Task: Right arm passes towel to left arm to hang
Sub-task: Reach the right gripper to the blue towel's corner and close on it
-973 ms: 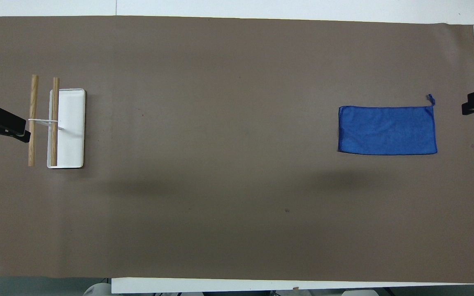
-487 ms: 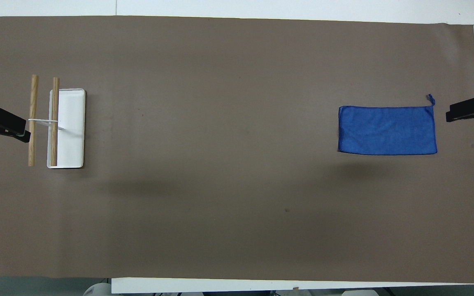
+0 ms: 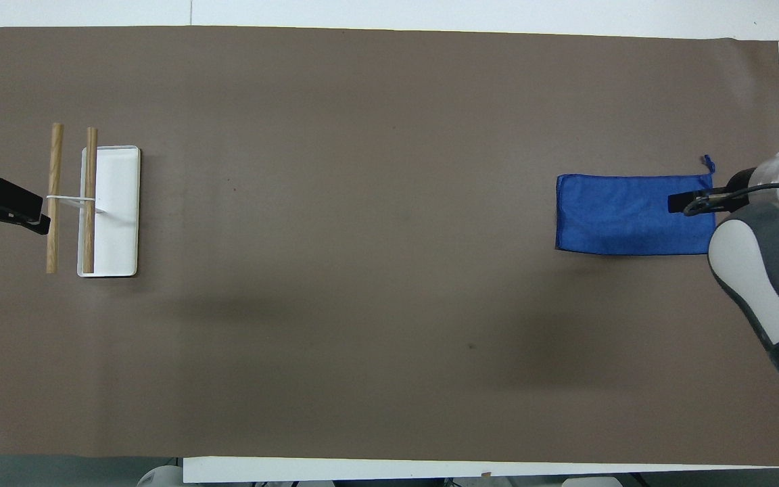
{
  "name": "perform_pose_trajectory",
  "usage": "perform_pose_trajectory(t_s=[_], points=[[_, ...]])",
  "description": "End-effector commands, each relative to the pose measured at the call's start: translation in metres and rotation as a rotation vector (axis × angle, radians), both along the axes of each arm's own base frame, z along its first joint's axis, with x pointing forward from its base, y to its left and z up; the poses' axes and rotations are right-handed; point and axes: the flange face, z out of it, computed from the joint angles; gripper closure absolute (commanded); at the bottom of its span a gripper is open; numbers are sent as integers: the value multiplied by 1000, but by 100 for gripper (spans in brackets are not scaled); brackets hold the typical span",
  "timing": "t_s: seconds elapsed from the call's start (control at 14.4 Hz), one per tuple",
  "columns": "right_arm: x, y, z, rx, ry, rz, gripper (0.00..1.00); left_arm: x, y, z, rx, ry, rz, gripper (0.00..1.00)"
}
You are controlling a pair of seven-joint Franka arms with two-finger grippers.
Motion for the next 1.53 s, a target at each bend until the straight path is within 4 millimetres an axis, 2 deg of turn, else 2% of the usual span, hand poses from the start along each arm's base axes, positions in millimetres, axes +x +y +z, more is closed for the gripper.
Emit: perform_pose_trajectory(t_s=[0.0,0.14,0.35,0.76,1.18,1.25,1.32,1.46], points=[[0,-16,-30,11,17,46,1,-4,0,0,12,-14,3,0],[-1,-29,-50,19,24,62,1,-4,0,0,12,-12,3,0],[-3,-31,-70,63,39,67,2,-4,1,0,12,-14,5,0],[2,-30,-87,44,-2,90,5,-4,0,1,12,-15,3,0],[-1,-29,-94,45,9,102,16,-4,0,1,12,-15,3,0],[-1,-29,-95,47,10,101,27,-3,1,0,12,-12,5,0],[-1,-29,-95,46,10,103,43,-4,0,0,12,-12,3,0],[-2,-29,-95,48,14,104,80,-3,1,1,11,-20,3,0]])
